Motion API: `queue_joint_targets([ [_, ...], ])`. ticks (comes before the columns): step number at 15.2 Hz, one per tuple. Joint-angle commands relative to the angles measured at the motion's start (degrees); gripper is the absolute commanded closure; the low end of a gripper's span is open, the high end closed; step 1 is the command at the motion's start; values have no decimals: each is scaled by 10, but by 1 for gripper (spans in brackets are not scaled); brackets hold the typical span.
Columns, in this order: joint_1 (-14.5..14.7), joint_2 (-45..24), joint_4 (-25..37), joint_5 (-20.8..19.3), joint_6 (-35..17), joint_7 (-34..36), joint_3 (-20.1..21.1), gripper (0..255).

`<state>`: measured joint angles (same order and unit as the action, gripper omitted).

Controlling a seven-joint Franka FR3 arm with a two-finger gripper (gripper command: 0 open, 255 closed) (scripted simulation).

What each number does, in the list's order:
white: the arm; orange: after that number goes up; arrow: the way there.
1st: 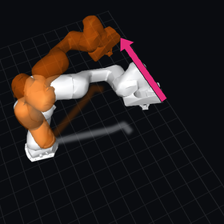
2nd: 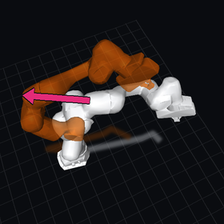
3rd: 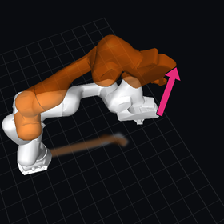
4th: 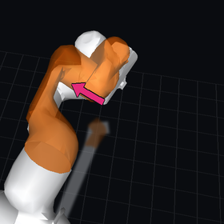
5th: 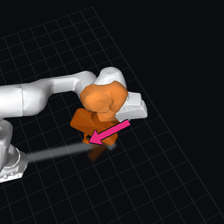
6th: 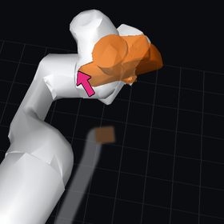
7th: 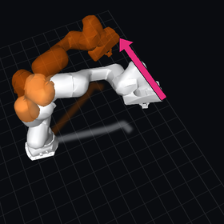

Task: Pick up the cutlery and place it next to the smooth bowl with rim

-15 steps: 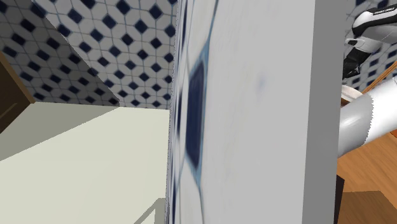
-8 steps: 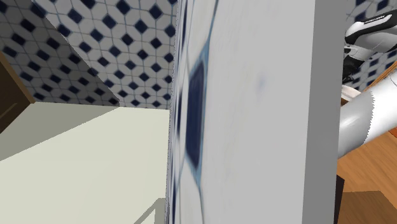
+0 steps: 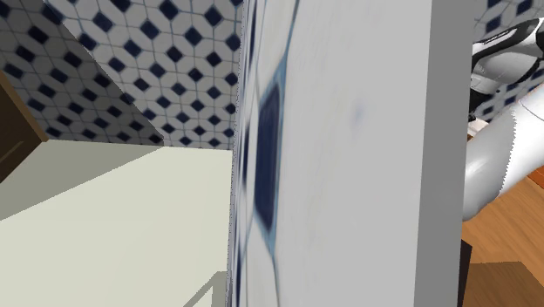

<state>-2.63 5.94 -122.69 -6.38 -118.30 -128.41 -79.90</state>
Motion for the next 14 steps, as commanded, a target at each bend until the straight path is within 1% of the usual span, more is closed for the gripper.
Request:
queue_joint_targets([
  [1, 24, -32, -9, 35, -18, -26, -31, 255],
  [2, 36, -62, -13, 69, -26, -51, -50, 255],
  [3, 28, -99, -17, 111, -32, -83, -49, 255],
  [4, 12, -122, -20, 139, -37, -103, -37, 255],
  [5, -14, -129, -23, 147, -44, -108, -13, 255],
  [6, -28, -141, -27, 161, -50, -119, 0, 255],
  [14, -31, -143, -27, 163, -51, -120, 3, 255],
])
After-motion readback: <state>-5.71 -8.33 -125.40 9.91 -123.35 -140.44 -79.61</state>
